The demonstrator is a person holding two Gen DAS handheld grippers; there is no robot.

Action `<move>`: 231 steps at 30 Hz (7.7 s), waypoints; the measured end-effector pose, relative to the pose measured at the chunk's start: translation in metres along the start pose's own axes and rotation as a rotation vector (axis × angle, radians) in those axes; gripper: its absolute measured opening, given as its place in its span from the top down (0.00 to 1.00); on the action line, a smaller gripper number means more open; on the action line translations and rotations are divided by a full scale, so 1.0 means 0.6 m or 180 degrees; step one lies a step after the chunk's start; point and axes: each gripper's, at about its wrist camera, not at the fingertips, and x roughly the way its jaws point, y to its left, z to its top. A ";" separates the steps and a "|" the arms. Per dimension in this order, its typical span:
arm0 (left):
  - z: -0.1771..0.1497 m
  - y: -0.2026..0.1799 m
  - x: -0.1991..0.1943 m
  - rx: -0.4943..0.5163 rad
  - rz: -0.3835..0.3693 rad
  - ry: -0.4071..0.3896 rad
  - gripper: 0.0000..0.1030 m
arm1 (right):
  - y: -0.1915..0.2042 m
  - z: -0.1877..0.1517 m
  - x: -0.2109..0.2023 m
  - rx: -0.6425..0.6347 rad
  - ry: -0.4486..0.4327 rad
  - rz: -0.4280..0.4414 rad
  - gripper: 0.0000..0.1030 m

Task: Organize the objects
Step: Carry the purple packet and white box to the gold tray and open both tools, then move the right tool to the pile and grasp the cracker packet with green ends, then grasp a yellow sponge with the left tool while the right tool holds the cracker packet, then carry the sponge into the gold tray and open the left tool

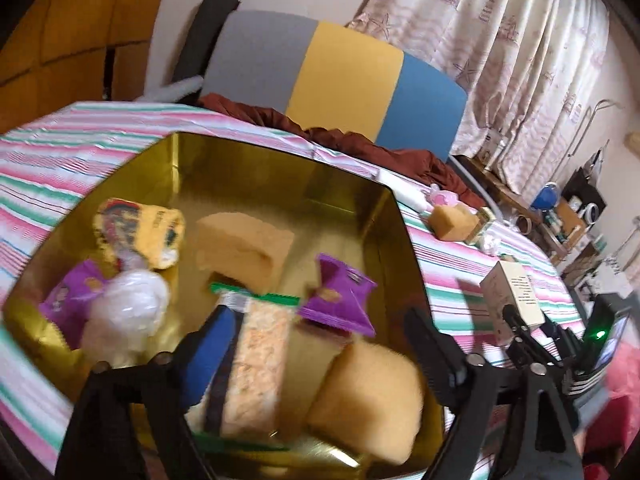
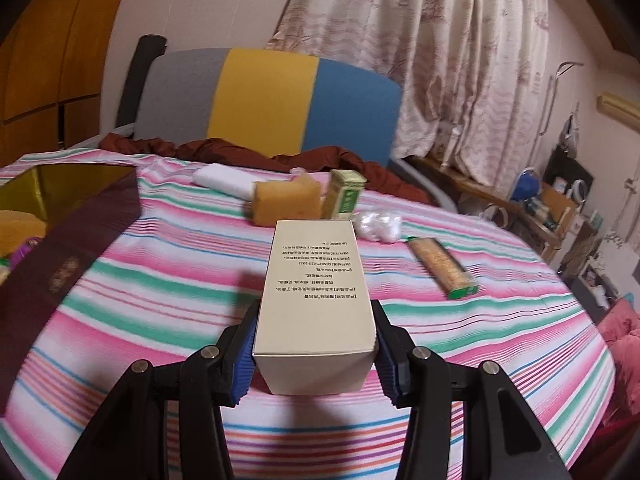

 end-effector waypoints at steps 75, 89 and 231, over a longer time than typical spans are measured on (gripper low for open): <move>-0.042 -0.173 -0.035 0.0977 -0.0386 0.0227 0.00 | -0.128 0.012 0.094 0.0937 0.0904 0.0652 0.40; -0.049 -0.257 0.014 0.1195 -0.0573 0.0555 0.00 | -0.317 0.079 0.201 0.1171 0.0821 0.0178 0.27; 0.145 0.089 0.083 -0.0229 0.0344 0.0202 0.51 | -0.044 0.022 0.054 0.0501 0.0203 -0.0068 0.53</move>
